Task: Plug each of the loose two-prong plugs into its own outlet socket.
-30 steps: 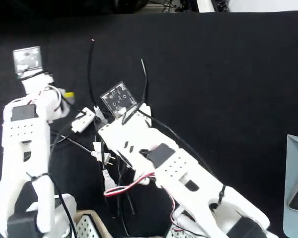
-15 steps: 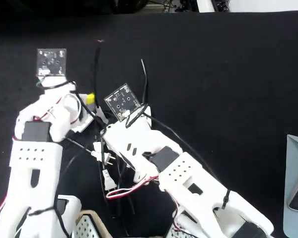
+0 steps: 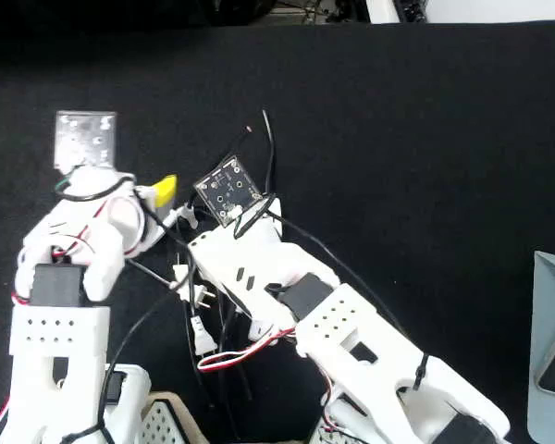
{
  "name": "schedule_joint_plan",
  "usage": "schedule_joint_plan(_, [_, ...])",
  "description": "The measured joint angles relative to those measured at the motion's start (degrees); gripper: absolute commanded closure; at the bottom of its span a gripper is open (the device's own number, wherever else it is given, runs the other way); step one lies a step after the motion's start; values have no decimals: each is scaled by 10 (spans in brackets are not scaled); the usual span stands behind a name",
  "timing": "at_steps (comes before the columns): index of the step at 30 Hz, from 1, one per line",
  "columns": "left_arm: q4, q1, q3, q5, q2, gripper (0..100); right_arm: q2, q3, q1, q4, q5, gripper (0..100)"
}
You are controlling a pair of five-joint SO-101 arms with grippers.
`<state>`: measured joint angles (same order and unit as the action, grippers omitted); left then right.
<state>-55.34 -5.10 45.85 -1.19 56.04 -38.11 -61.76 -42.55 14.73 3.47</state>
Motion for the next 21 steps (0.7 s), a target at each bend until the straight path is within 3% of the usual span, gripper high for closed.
schedule_joint_plan(5, [0,-101,15,25,5,739,41,1,0,-43,0,987])
schedule_joint_plan(11, [11,-199,56,34,5,739,205,93,0,-91,0,987])
schedule_joint_plan(21, [140,-218,205,54,5,739,412,199,0,-171,-21,987])
